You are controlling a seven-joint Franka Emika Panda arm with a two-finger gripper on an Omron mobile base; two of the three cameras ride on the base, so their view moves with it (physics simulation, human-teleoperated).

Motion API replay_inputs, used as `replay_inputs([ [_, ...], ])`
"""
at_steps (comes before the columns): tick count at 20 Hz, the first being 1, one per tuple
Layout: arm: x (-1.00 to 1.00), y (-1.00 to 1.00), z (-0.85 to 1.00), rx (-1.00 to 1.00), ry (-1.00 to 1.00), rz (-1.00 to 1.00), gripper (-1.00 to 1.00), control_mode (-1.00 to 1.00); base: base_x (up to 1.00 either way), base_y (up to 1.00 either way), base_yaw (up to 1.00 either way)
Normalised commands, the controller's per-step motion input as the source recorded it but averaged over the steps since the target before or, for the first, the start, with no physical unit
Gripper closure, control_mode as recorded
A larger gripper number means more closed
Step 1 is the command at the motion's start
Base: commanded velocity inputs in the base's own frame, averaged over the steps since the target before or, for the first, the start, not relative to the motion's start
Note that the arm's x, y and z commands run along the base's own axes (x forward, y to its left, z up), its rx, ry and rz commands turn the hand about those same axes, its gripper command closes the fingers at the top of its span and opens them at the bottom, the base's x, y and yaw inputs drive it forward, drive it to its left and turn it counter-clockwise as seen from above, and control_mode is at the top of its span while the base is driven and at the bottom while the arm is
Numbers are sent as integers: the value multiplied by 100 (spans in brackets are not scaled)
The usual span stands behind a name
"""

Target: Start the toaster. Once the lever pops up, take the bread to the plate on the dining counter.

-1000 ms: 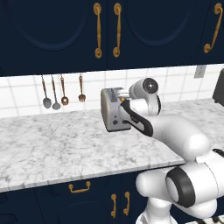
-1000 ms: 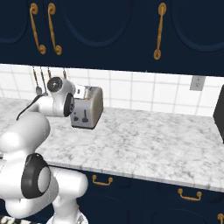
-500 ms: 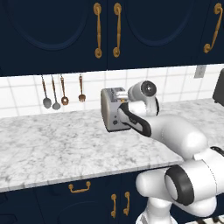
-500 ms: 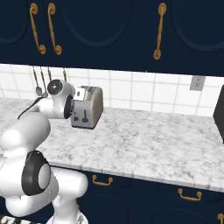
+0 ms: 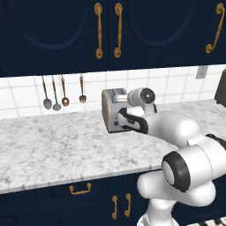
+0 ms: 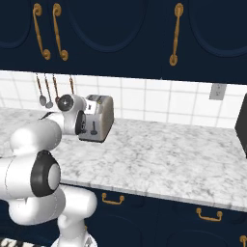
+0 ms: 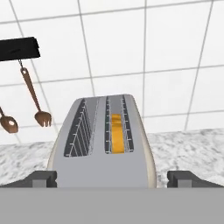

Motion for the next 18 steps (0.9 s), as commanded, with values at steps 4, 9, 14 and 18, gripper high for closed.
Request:
replay_inputs([
  [4, 25, 0, -10, 0, -2, 0, -100, -100, 0, 0, 0],
  [9, 17, 0, -16, 0, 0, 0, -100, -100, 0, 0, 0],
  [14, 7, 0, -20, 0, -1, 0, -100, -100, 0, 0, 0],
  [18, 10, 0, -10, 0, -2, 0, -100, -100, 0, 0, 0],
])
